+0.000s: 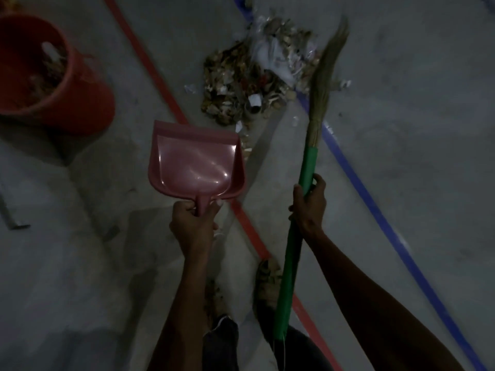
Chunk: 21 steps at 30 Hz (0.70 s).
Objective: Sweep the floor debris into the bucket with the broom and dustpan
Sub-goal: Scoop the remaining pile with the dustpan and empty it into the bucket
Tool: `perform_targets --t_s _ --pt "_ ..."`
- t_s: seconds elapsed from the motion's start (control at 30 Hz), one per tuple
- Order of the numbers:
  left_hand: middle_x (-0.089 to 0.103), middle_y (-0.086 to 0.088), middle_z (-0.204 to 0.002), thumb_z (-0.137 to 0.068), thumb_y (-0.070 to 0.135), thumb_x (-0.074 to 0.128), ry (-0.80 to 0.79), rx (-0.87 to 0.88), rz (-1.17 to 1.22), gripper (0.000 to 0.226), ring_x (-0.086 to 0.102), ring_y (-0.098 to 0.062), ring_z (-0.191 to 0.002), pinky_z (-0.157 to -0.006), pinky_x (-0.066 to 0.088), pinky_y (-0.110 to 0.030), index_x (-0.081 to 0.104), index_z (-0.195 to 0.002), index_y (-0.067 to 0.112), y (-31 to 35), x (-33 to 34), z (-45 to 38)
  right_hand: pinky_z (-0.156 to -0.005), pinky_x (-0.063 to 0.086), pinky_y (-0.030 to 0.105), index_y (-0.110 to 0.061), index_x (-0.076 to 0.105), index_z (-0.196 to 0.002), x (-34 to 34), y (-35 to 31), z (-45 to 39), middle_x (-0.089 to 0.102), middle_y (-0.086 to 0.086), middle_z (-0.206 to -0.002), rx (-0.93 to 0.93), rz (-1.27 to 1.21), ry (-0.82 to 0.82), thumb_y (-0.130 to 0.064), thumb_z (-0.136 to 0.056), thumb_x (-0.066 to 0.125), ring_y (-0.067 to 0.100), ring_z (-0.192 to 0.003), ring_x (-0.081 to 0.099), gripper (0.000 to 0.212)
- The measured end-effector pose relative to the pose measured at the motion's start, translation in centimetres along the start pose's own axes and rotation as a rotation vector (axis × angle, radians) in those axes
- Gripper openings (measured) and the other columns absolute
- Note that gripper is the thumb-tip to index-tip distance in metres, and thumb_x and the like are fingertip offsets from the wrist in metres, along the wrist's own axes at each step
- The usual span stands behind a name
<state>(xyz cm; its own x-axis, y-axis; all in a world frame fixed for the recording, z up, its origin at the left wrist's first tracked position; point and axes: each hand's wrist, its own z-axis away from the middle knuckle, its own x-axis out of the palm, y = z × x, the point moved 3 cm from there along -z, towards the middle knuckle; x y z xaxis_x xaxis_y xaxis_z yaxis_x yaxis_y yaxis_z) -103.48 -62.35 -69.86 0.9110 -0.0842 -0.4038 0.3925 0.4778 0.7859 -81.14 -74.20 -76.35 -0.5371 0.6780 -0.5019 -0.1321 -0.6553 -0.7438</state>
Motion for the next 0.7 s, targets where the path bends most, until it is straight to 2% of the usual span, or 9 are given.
perform_targets --t_s 0.07,0.13,0.17,0.27,0.33,0.4,0.5,0.63,0.7 --pt "0.067 -0.019 -0.072 -0.066 0.027 0.090 0.001 -0.017 0.008 0.042 0.060 -0.019 -0.041 -0.036 0.049 -0.034 0.052 -0.080 0.018 1.0 2.1 -1.2 -0.042 0.055 0.030 -0.022 0.028 -0.150 -1.3 -1.5 -2.5 0.055 -0.005 -0.097 -0.006 0.028 0.002 -0.027 -0.103 0.055 0.026 -0.066 0.066 0.055" --pt "0.068 -0.013 -0.072 -0.055 0.048 0.092 0.004 -0.013 0.002 0.051 0.066 -0.025 -0.049 -0.043 0.055 -0.047 0.053 -0.078 0.024 2.4 4.4 -2.8 -0.043 0.055 0.030 -0.021 0.028 -0.152 -2.2 -3.2 -5.6 0.054 -0.003 -0.102 -0.021 0.068 0.008 -0.026 -0.102 0.055 0.025 -0.066 0.066 0.057" --pt "0.069 -0.011 -0.072 -0.050 0.056 0.091 0.009 -0.005 -0.014 0.056 0.067 -0.026 -0.053 -0.047 0.057 -0.049 0.055 -0.078 0.024 3.1 5.7 -3.7 -0.042 0.054 0.029 -0.020 0.029 -0.152 -2.5 -4.0 -7.2 0.054 -0.001 -0.107 -0.032 0.082 0.018 -0.026 -0.102 0.056 0.024 -0.066 0.066 0.057" --pt "0.069 -0.008 -0.072 -0.056 0.038 0.094 -0.064 0.068 -0.007 0.054 0.063 -0.008 -0.047 -0.046 0.054 -0.028 0.059 -0.084 0.007 6.6 9.7 -5.7 -0.042 0.055 0.030 -0.021 0.032 -0.150 -3.2 -6.0 -12.1 0.051 0.006 -0.125 -0.077 0.123 0.072 -0.025 -0.098 0.061 0.026 -0.068 0.067 0.060" --pt "0.069 -0.007 -0.071 -0.055 0.036 0.095 -0.134 0.069 -0.006 0.054 0.065 -0.014 -0.047 -0.044 0.055 -0.031 0.058 -0.084 0.010 8.3 12.0 -7.4 -0.044 0.055 0.029 -0.021 0.032 -0.151 -2.7 -7.3 -15.5 0.047 0.009 -0.133 -0.138 0.180 0.085 -0.024 -0.096 0.064 0.027 -0.074 0.067 0.063" --pt "0.070 -0.010 -0.075 -0.055 0.037 0.095 -0.167 0.076 -0.010 0.054 0.066 -0.024 -0.048 -0.038 0.052 -0.036 0.056 -0.085 0.015 9.6 13.8 -8.9 -0.054 0.060 0.038 -0.020 0.033 -0.150 -2.3 -8.4 -18.7 0.043 0.009 -0.139 -0.203 0.223 0.083 -0.026 -0.096 0.064 0.030 -0.084 0.067 0.063" --pt "0.066 -0.015 -0.072 -0.063 0.021 0.093 -0.168 0.057 0.006 0.050 0.058 -0.017 -0.038 -0.034 0.041 -0.024 0.052 -0.090 0.009 11.3 15.8 -10.4 -0.072 0.060 0.055 -0.021 0.032 -0.146 -1.8 -9.4 -23.0 0.043 0.007 -0.140 -0.287 0.254 0.052 -0.028 -0.095 0.063 0.036 -0.097 0.066 0.061" --pt "0.065 -0.014 -0.070 -0.064 0.020 0.092 -0.110 0.061 -0.024 0.047 0.056 -0.012 -0.036 -0.034 0.043 -0.024 0.052 -0.087 0.011 11.4 18.0 -11.5 -0.081 0.057 0.052 -0.014 0.035 -0.145 -1.0 -10.5 -28.0 0.041 0.012 -0.141 -0.390 0.365 0.013 -0.021 -0.095 0.065 0.032 -0.110 0.059 0.059" --pt "0.062 -0.005 -0.065 -0.065 0.017 0.091 -0.061 0.042 -0.044 0.046 0.054 -0.003 -0.035 -0.033 0.041 -0.018 0.055 -0.090 0.005 11.1 19.1 -11.6 -0.081 0.054 0.049 -0.008 0.040 -0.143 -0.6 -10.7 -29.8 0.042 0.015 -0.139 -0.460 0.437 -0.012 -0.019 -0.095 0.065 0.031 -0.109 0.055 0.055"
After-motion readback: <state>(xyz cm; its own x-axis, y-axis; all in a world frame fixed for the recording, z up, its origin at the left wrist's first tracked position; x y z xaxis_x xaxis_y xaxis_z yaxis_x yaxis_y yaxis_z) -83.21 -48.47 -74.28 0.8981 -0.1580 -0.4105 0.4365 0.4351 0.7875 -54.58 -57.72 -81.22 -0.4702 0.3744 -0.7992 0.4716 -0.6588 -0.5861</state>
